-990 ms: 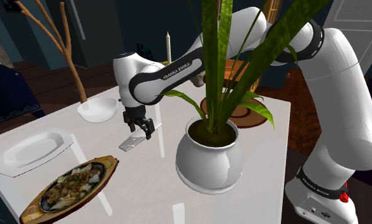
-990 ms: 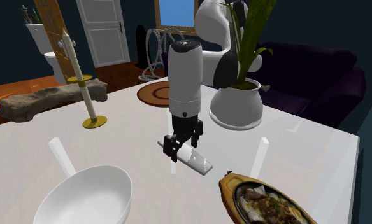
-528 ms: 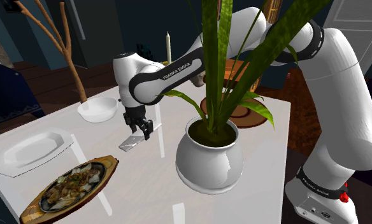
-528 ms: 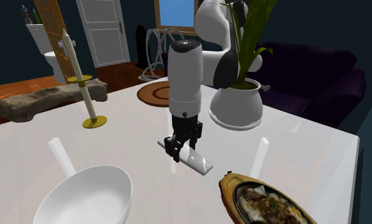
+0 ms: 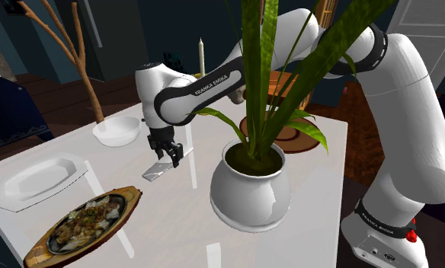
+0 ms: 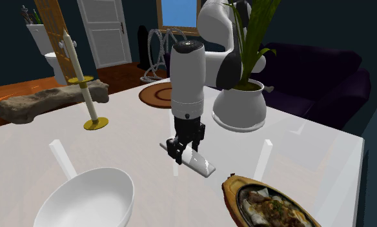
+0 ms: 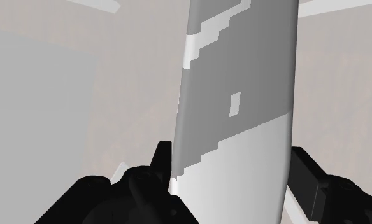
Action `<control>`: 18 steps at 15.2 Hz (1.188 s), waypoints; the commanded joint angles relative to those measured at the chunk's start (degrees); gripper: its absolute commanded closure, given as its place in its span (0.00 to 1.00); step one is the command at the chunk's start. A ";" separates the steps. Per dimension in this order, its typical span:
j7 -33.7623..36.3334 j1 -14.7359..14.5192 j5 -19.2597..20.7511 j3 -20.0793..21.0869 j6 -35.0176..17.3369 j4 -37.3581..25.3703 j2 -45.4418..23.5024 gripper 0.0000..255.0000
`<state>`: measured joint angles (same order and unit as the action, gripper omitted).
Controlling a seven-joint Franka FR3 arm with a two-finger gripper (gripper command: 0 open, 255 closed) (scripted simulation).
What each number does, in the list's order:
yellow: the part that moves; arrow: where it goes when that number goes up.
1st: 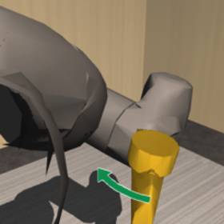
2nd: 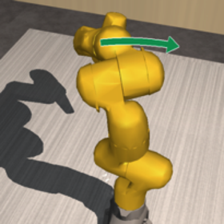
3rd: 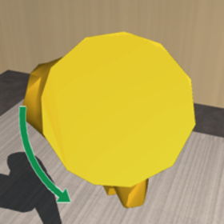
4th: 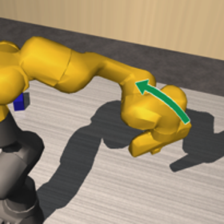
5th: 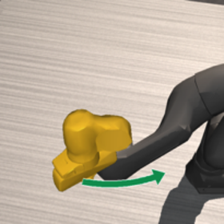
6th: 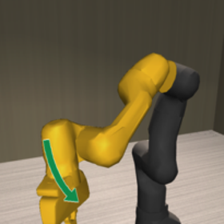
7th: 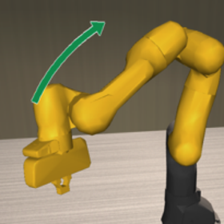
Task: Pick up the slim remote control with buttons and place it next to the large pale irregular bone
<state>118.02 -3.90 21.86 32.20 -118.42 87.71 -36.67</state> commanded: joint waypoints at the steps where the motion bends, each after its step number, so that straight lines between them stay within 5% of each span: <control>1: -0.13 0.06 -0.21 0.15 0.55 -0.24 0.34 1.00; 18: -2.11 0.22 -3.05 1.95 11.02 -7.09 4.59 1.00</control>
<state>116.04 -3.71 18.96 34.07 -107.96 80.97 -32.33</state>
